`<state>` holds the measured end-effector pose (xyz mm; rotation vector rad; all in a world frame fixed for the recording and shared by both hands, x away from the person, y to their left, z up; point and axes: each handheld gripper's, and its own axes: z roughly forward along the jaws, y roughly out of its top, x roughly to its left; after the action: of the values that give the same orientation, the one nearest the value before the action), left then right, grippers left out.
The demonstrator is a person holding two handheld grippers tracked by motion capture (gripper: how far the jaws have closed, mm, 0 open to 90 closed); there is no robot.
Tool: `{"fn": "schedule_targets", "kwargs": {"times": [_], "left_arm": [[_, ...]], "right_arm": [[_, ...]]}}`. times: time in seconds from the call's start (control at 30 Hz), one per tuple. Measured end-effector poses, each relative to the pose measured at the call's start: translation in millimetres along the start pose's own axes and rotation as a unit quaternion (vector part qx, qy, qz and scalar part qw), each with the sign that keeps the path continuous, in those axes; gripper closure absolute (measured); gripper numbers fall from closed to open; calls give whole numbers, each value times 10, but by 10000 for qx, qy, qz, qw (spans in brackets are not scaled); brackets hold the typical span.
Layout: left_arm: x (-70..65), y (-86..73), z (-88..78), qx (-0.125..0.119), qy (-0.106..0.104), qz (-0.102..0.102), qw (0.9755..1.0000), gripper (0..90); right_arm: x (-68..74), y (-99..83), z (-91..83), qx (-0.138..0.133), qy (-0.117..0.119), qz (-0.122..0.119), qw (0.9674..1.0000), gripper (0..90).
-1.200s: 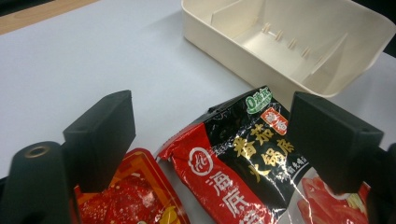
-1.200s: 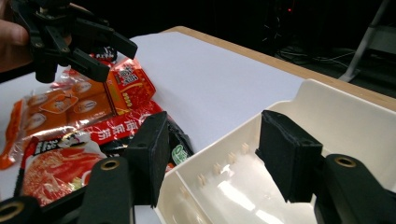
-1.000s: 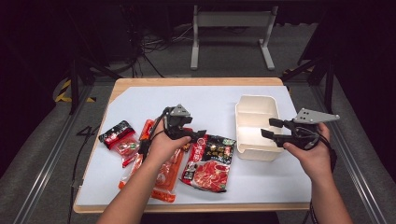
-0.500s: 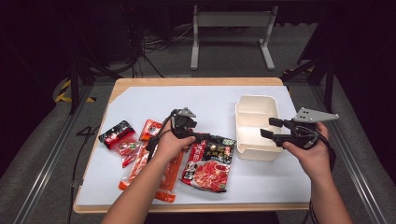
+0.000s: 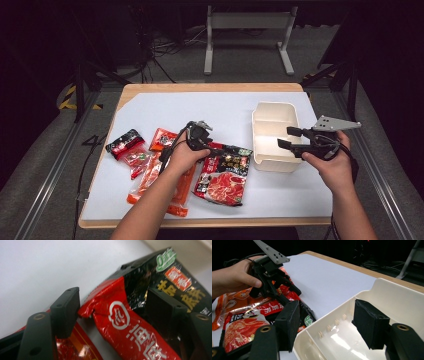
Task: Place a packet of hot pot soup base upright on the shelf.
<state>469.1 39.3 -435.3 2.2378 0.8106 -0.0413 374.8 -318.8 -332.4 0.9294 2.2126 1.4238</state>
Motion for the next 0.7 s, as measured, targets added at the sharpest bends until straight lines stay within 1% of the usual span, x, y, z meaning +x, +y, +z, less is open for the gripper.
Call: {"fn": "schedule_targets", "kwargs": {"times": [0.03, 0.1, 0.17, 0.2, 0.27, 0.3, 0.33, 0.37, 0.4, 0.43, 0.5, 0.57, 0.6, 0.63, 0.67, 0.7], "left_arm": [[7, -4, 4, 38, -8, 26, 10000, 333], [3, -13, 19, 150, -12, -6, 9999, 347], [-23, -13, 26, 174, 69, 73, 9998, 341], [-37, -13, 29, 189, 115, 79, 9997, 342], [-42, -15, 29, 185, 131, 57, 9997, 346], [-36, -19, 24, 169, 157, 55, 9997, 368], [-24, -23, 20, 148, 169, 58, 9997, 407], [-18, -26, 18, 145, 155, 39, 9998, 428], [-12, -25, 14, 161, 174, 85, 9997, 445], [-8, -27, 11, 166, 171, 55, 9997, 469], [-24, -21, 12, 190, 224, 43, 9996, 512], [-48, -20, 4, 256, 270, 6, 9993, 599], [-48, -23, -2, 268, 226, -35, 9994, 659], [-40, -39, -12, 192, 169, -140, 9996, 718], [-27, -48, -19, 131, 134, -214, 9996, 759], [-9, -60, -34, 75, 59, -349, 9993, 785]], "right_arm": [[0, 0, 0, -7, 7, 9, 10000, 385], [-1, 0, 0, -6, 12, 15, 10000, 385], [-1, -1, 2, 7, 10, 26, 10000, 388], [-1, -3, 3, 3, 15, 43, 10000, 397], [-2, -6, 6, -1, 62, 46, 10000, 428], [1, -6, 7, 14, 91, 41, 9999, 446], [4, -6, 8, 36, 116, 45, 9999, 470], [10, -7, 9, 60, 145, 80, 9998, 494], [17, -7, 9, 81, 167, 95, 9998, 513], [22, -6, 10, 107, 161, 87, 9998, 533], [27, -2, 13, 147, 147, 72, 9998, 553], [32, 3, 18, 147, 161, 65, 9997, 561], [35, 6, 18, 151, 150, 46, 9998, 563], [39, 9, 17, 142, 151, 42, 9998, 566], [43, 11, 16, 118, 154, 33, 9998, 568], [46, 14, 13, 110, 150, 27, 9998, 568]]}}
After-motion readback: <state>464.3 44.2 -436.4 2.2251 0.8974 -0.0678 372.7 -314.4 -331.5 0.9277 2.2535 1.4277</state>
